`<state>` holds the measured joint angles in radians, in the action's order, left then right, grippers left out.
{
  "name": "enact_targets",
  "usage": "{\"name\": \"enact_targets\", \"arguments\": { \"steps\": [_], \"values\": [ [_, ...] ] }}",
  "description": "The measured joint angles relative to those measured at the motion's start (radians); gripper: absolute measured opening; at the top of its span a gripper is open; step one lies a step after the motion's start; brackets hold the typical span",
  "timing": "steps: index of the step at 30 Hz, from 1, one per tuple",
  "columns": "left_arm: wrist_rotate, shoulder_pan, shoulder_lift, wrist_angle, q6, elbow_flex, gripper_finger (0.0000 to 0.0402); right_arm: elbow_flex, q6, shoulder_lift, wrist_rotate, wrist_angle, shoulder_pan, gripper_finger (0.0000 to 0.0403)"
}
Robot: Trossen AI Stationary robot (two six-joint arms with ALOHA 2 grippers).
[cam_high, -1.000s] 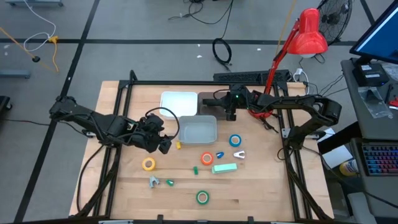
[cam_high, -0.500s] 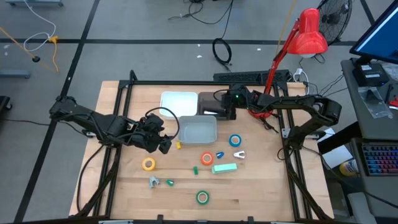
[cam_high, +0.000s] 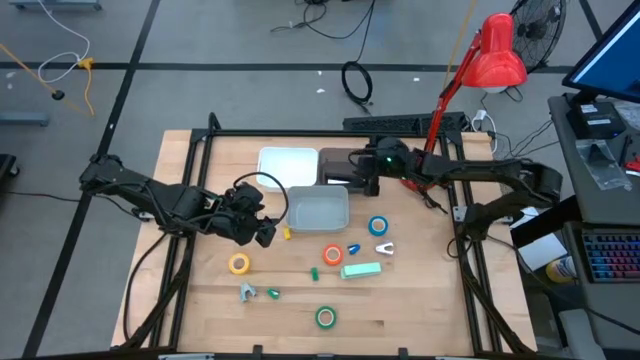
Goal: Pick and place Stapler, Stapler remover, tape
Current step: Put the light blue stapler into the black bin
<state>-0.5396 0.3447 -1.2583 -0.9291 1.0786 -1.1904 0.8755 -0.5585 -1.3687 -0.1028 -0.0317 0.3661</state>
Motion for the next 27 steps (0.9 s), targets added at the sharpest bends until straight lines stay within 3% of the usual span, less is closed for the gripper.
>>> {"name": "enact_targets", "arguments": {
  "steps": [7, 16, 18, 23, 27],
  "values": [
    [0.0, 0.0, 0.0, 0.0, 0.0, 0.0, 0.0308, 0.0, 0.14, 0.196, 0.003, 0.179, -0.153, 0.0231],
    [-0.001, 0.0, 0.0, 0.0, -0.001, 0.0, 0.0308, 0.0, 0.294, 0.352, 0.107, 0.498, -0.332, 0.0178],
    [-0.001, 0.0, 0.0, 0.0, -0.001, 0.0, 0.0308, 0.0, 0.326, 0.369, 0.112, 0.542, -0.373, 0.0168],
    [-0.003, 0.0, 0.0, 0.0, -0.04, 0.0, 0.0308, 0.0, 0.4, 0.355, 0.251, 0.556, -0.474, 0.0158],
    [-0.004, 0.0, 0.0, 0.0, -0.057, 0.0, 0.0308, 0.0, 0.441, 0.286, 0.257, 0.555, -0.547, 0.0166]
  ]
}}
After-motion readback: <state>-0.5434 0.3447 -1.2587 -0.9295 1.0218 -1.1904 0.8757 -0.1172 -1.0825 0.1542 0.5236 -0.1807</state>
